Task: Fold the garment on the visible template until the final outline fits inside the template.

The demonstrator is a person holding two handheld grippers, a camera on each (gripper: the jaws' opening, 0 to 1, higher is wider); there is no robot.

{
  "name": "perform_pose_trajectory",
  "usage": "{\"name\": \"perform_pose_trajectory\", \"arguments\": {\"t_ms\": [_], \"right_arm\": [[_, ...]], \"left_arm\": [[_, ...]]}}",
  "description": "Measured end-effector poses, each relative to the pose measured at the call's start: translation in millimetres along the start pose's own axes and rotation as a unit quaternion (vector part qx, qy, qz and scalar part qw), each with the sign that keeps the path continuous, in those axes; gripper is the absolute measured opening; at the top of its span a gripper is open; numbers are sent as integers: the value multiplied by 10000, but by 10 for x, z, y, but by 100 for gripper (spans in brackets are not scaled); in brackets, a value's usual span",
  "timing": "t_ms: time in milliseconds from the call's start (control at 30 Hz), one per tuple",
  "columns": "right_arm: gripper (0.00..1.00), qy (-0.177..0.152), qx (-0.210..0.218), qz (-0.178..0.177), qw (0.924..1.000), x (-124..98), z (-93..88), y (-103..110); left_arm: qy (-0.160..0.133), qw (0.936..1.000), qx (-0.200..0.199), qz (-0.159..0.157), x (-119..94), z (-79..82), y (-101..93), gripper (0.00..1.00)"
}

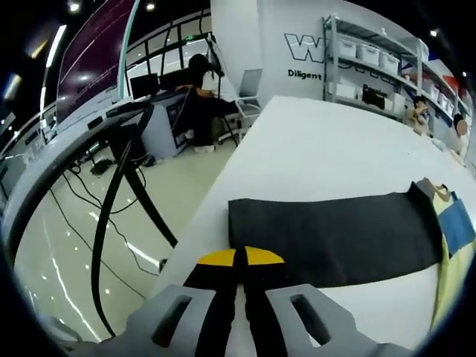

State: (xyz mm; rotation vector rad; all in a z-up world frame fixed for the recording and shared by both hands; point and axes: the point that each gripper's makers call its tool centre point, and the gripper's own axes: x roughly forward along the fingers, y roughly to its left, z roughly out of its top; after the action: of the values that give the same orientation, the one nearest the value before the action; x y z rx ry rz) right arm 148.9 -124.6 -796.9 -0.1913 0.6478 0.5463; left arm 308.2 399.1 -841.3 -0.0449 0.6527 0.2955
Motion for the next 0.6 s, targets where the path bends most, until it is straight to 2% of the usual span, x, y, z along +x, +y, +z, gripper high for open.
{"name": "perform_pose_trajectory", "arguments": {"t_ms": [100,333,600], "right_arm": [[33,-10,-3,1,10000,0,4,-2],[33,-35,-16,15,10000,-6,13,8],[33,-62,-23,32,10000,-9,27,10]], "left_arm": [[98,9997,-129,194,-51,-55,106,0],[-26,9991,-160,395,-144,-98,225,0],[17,9986,-208,496,-207,-187,252,0]]}}
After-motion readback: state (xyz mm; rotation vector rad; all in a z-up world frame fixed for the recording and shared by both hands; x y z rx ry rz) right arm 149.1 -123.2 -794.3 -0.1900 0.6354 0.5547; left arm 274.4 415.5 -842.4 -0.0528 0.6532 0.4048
